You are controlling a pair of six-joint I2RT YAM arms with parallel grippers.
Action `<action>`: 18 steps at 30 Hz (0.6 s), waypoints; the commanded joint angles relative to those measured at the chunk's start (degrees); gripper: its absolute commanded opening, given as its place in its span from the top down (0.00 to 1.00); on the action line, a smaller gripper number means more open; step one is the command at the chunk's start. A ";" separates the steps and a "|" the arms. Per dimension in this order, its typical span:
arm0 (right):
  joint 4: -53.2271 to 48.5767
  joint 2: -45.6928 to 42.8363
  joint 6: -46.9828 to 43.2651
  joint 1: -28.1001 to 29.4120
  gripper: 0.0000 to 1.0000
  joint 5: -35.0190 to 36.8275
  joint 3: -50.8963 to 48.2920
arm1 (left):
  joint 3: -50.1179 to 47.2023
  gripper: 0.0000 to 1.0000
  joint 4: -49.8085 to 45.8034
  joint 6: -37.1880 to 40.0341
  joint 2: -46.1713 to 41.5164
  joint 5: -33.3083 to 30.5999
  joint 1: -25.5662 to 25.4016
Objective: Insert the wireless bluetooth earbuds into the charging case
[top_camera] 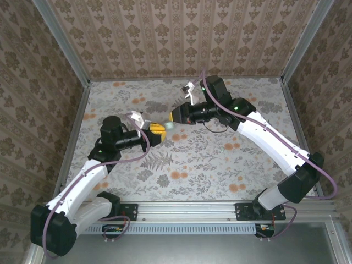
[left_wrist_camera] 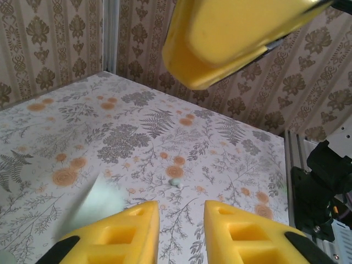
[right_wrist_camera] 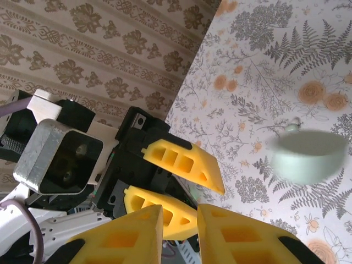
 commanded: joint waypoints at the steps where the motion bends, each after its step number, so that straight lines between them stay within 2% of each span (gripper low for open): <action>1: 1.01 0.52 0.14 -0.05 0.76 -1.81 -0.40 | 0.27 0.73 -0.82 1.63 -0.61 1.59 -0.12; 8: 1.01 -2.09 0.38 -0.15 0.76 0.68 -5.76 | -0.08 0.72 -1.74 2.30 -0.79 0.18 0.01; 11: -1.87 -2.40 -0.53 -0.82 0.74 3.54 -6.30 | -0.51 0.69 -1.96 2.44 -1.60 -2.05 0.18; 18: -7.53 -0.33 -5.86 -4.30 0.59 15.75 -8.84 | -0.17 0.66 -4.48 3.14 -1.55 -4.42 0.41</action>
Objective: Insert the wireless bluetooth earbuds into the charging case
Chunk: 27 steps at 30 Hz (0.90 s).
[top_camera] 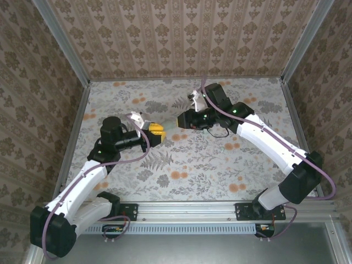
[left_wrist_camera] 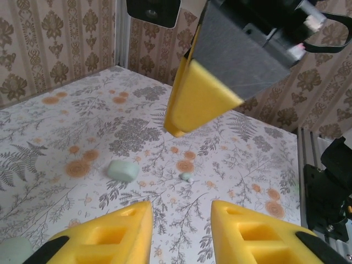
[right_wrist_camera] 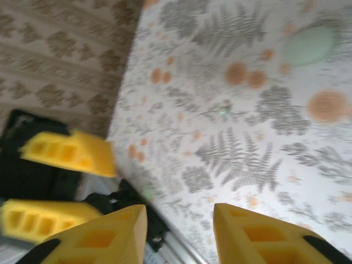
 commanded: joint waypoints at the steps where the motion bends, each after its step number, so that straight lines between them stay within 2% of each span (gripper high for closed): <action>1: -5.34 1.46 -4.81 -2.26 0.57 8.73 -1.25 | -0.24 0.66 -2.57 1.88 -0.80 -1.55 0.45; 11: -9.69 14.29 -15.68 -10.30 0.41 26.56 4.17 | -0.89 0.59 -4.32 3.07 -0.27 -2.69 0.41; 19: -13.40 30.19 -19.89 -12.29 0.34 26.18 16.41 | -1.55 0.55 -3.59 3.38 1.91 -3.10 0.13; 23: -18.98 37.87 -19.38 -12.34 0.32 26.26 23.68 | -1.59 0.52 -3.57 3.53 2.90 -3.36 0.06; 27: -19.24 40.08 -17.94 -11.86 0.30 26.56 23.35 | -1.96 0.50 -3.73 4.03 3.13 -3.79 0.05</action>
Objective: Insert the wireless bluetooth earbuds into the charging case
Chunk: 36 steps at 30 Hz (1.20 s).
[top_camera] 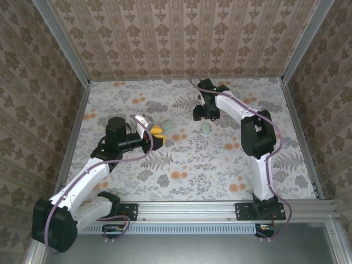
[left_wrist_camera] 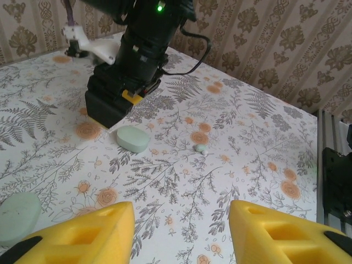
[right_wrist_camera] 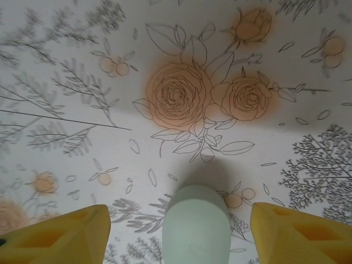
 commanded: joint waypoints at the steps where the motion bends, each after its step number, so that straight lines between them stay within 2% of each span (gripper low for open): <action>1: -4.65 1.25 0.64 0.26 0.30 1.39 0.51 | -0.96 0.50 -0.24 1.71 -0.02 -0.65 -0.02; 6: -5.00 3.25 0.80 1.04 0.31 0.35 -0.40 | -2.28 0.49 0.51 1.91 0.40 -1.09 0.01; 11: -6.10 4.57 -0.40 2.25 0.47 0.11 -1.17 | -2.61 0.48 0.52 2.24 0.49 -1.26 0.00; 18: -6.58 1.22 -4.41 2.67 0.67 -0.89 -4.83 | -4.82 0.48 1.52 2.13 -1.00 -2.20 0.05; 20: -6.73 -0.21 -6.07 2.63 0.70 -3.15 -5.53 | -5.31 0.48 1.70 2.07 -1.49 -2.44 0.05; 25: -5.57 -7.90 -11.43 2.63 0.76 -17.61 -9.11 | -6.41 0.46 2.50 2.54 -3.28 -1.63 0.06; 28: -5.80 -13.11 -13.28 2.63 0.77 -23.76 -10.24 | -7.78 0.43 5.13 3.04 -5.52 0.13 -0.01; 33: -7.02 -20.90 -13.95 2.67 0.78 -30.52 -9.83 | -6.66 0.42 5.63 2.96 -7.56 -0.06 0.08; 36: -7.69 -24.00 -12.69 3.06 0.78 -31.57 -8.70 | -6.73 0.42 9.35 3.22 -7.76 -0.12 -0.99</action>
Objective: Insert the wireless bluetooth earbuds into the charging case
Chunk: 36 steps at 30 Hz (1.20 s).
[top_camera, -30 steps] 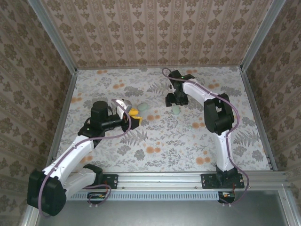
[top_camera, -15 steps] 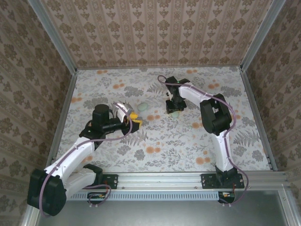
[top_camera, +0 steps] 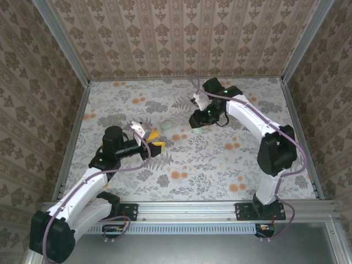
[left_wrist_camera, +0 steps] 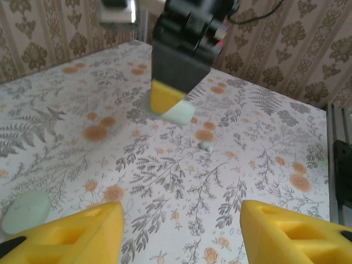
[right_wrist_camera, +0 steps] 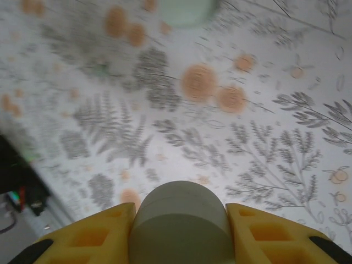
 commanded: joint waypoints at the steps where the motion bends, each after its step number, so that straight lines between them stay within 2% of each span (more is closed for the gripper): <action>1: -2.70 -3.27 -0.28 0.87 0.78 -5.17 1.71 | 0.21 0.42 6.15 1.48 -0.65 0.04 -2.21; 4: -3.15 -5.55 -0.93 2.61 0.78 -4.71 2.35 | 1.11 0.43 7.72 1.83 1.03 -2.45 -5.35; 6: -3.65 -6.63 -2.57 4.16 0.78 -3.79 2.45 | 2.36 0.43 7.70 1.55 2.59 -1.80 -5.61; 9: -5.11 -7.54 -7.57 7.55 0.77 3.54 1.19 | 2.81 0.43 6.55 3.00 2.66 -1.15 -5.66; 11: -5.97 -6.24 -10.88 8.92 0.77 7.98 -0.64 | 3.07 0.43 3.10 5.17 1.76 -1.84 -5.58; 15: -6.22 -1.61 -14.44 11.02 0.76 11.88 -5.36 | 2.29 0.44 -3.20 7.74 -2.36 -4.29 -5.31; 21: 2.11 3.39 -19.78 16.27 0.72 21.02 -14.87 | -0.82 0.44 -11.14 10.60 -10.19 -9.57 -5.22; 26: 3.65 6.66 -21.93 19.54 0.71 25.23 -15.55 | -1.48 0.45 -11.80 10.95 -11.36 -10.77 -5.39; 32: 5.29 4.53 -20.78 20.01 0.43 26.71 -16.87 | -0.99 0.45 -10.76 11.60 -8.73 -8.76 -5.39; 36: 6.23 -0.45 -17.59 19.11 0.34 26.04 -18.16 | 0.01 0.45 -11.05 13.61 -7.94 -8.09 -5.40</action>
